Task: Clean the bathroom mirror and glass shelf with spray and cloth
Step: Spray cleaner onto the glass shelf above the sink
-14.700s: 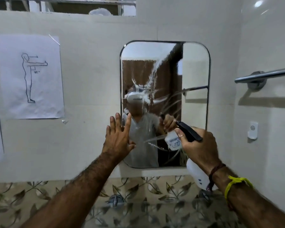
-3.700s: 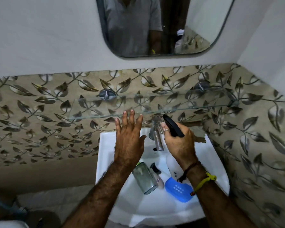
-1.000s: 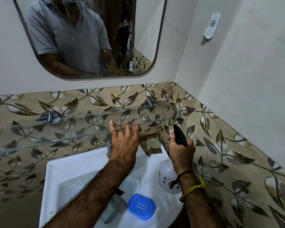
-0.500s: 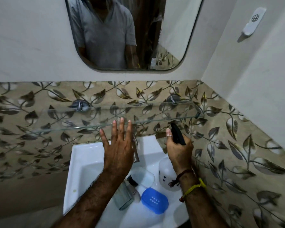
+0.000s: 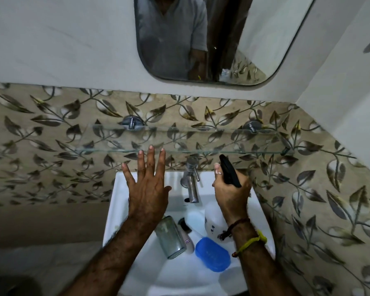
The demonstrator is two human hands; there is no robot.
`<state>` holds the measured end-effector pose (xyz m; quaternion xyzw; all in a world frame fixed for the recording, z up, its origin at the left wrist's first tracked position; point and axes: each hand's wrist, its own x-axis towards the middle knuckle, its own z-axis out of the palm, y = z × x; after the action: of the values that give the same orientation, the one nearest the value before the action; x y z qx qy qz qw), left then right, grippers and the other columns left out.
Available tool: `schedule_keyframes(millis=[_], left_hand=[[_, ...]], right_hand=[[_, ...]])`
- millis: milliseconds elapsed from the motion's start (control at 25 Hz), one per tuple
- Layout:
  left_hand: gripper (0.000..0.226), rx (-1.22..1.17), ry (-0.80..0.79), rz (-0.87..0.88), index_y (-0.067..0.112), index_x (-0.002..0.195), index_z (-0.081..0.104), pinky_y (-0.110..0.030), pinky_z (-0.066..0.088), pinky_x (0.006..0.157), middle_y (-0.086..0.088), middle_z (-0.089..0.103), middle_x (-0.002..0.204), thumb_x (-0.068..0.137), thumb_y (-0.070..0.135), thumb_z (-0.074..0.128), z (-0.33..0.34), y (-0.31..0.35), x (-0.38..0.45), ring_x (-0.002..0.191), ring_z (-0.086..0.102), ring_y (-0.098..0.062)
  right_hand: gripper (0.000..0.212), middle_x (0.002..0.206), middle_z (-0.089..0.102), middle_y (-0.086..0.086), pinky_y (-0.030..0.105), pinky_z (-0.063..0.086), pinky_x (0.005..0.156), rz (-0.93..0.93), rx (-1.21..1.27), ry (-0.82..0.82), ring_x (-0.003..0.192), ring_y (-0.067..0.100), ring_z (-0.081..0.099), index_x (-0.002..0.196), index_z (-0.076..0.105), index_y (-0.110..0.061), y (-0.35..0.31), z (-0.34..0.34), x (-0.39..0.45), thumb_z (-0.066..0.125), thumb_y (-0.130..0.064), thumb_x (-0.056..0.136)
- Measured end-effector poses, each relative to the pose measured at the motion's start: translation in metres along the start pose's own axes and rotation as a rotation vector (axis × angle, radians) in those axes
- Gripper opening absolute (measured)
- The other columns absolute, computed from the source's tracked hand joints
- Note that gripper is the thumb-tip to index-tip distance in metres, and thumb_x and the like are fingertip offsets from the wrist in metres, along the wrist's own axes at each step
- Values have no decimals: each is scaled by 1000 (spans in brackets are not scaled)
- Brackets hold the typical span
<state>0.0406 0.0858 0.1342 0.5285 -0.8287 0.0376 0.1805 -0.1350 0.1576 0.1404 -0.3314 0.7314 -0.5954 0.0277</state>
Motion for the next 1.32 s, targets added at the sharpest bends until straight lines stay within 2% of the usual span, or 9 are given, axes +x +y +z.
schedule_keyframes(millis=[240,360,480,600,760,880,1000,1120,1320], left_hand=[[108,6,-31,-86,19,159,9,-67,4,116,-13,4,166,78,40,78,-14,-27,-2,153,5,-34],[106,-13,-74,-146,21,158,-6,-63,-4,117,-12,-11,165,86,42,69,-23,-40,-3,153,-8,-33],[105,-24,-89,-217,21,156,-15,-62,-7,119,-13,-19,164,90,45,63,-29,-52,-3,152,-14,-33],[104,-54,-100,-274,21,156,-18,-61,-9,118,-13,-22,163,92,45,61,-35,-63,-2,151,-18,-33],[102,-75,-106,-317,21,154,-21,-59,-13,117,-9,-25,163,94,46,57,-41,-75,-5,150,-22,-32],[99,-128,-86,-335,16,155,-16,-58,-12,118,-8,-22,163,94,43,58,-45,-83,-6,150,-23,-32],[98,-122,-109,-339,14,155,-17,-57,-12,119,-7,-24,163,96,43,55,-46,-91,-6,149,-25,-31],[99,-119,-115,-346,15,156,-17,-57,-11,119,-6,-22,164,95,42,57,-46,-97,-8,149,-26,-30],[92,-148,-95,-345,17,155,-18,-52,-19,115,-2,-21,164,99,38,52,-45,-103,-8,139,-35,-23]], right_hand=[[36,53,58,4,29,46,53,-3,14,-145,53,17,56,63,62,-8,-24,27,-20,73,-30,88],[37,53,56,8,36,47,53,-56,-11,-188,55,28,54,63,60,-7,-30,40,-30,72,-33,88],[35,56,60,6,42,54,54,-36,-6,-286,57,27,59,68,63,-13,-33,52,-37,69,-40,89],[38,53,56,10,38,47,50,-111,-7,-299,55,31,55,64,61,-10,-39,58,-46,70,-37,89],[38,52,55,7,36,43,52,-161,-14,-433,54,27,55,62,60,-11,-56,73,-56,71,-37,87],[37,49,49,6,30,35,48,-187,24,-460,48,21,44,61,59,-9,-73,85,-61,73,-33,86],[33,51,52,4,22,34,47,-213,66,-527,53,19,48,64,60,-13,-94,97,-65,72,-32,88],[40,47,45,-1,18,31,45,-258,62,-528,50,17,42,57,52,-15,-108,112,-67,74,-31,86],[33,48,50,-6,15,34,46,-339,60,-590,53,14,51,63,60,-16,-121,131,-74,74,-36,85]])
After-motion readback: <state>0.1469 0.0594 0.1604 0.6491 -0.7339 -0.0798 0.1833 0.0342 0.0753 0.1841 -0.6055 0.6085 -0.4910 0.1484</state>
